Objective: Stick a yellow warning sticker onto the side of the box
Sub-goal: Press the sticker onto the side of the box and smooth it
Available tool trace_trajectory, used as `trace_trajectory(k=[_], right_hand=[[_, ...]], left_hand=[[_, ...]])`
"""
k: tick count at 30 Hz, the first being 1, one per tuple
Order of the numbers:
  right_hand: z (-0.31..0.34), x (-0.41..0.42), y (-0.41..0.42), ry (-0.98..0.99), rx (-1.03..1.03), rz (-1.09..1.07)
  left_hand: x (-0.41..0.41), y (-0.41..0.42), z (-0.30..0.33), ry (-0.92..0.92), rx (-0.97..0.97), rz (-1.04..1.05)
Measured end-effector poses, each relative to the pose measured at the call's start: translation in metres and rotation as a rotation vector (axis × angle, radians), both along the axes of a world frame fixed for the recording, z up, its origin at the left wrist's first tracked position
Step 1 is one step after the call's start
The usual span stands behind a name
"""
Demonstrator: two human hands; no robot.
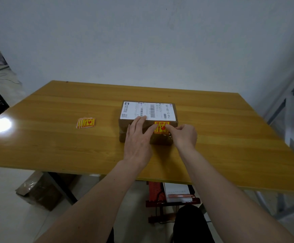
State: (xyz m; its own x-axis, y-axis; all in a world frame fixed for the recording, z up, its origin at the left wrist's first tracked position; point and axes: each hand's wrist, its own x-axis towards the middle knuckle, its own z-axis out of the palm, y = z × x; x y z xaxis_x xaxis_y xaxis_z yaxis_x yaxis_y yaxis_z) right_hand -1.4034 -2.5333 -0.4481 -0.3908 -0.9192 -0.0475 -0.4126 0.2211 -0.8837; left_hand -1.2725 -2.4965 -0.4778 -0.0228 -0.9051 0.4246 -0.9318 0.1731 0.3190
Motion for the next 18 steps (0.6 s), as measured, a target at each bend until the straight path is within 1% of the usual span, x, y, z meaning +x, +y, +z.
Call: trace_trajectory(k=[4,6,8,10,13,15,18], right_hand=[[-0.006,-0.007,0.004,0.034,0.016,0.046],[-0.006,-0.008,0.008,0.075,-0.078,0.043],[-0.002,-0.009,0.009,0.174,-0.22,0.048],[0.002,-0.008,0.007,0.334,-0.312,0.13],[0.003,-0.008,-0.002,0.505,-0.318,0.282],[0.002,-0.011,-0.006,0.53,-0.31,0.324],[0.0,-0.018,-0.009,0.498,-0.326,0.331]], left_hand=[[0.0,0.0,0.0,0.003,-0.003,-0.002],[-0.001,0.0,0.0,0.035,-0.009,0.008],[-0.001,-0.001,0.003,0.067,-0.025,0.019],[-0.001,-0.004,0.006,0.069,-0.04,0.03],[0.002,-0.004,0.01,0.043,-0.045,0.035],[0.004,-0.002,0.011,0.009,-0.049,0.021],[0.007,-0.002,0.01,-0.013,-0.052,0.01]])
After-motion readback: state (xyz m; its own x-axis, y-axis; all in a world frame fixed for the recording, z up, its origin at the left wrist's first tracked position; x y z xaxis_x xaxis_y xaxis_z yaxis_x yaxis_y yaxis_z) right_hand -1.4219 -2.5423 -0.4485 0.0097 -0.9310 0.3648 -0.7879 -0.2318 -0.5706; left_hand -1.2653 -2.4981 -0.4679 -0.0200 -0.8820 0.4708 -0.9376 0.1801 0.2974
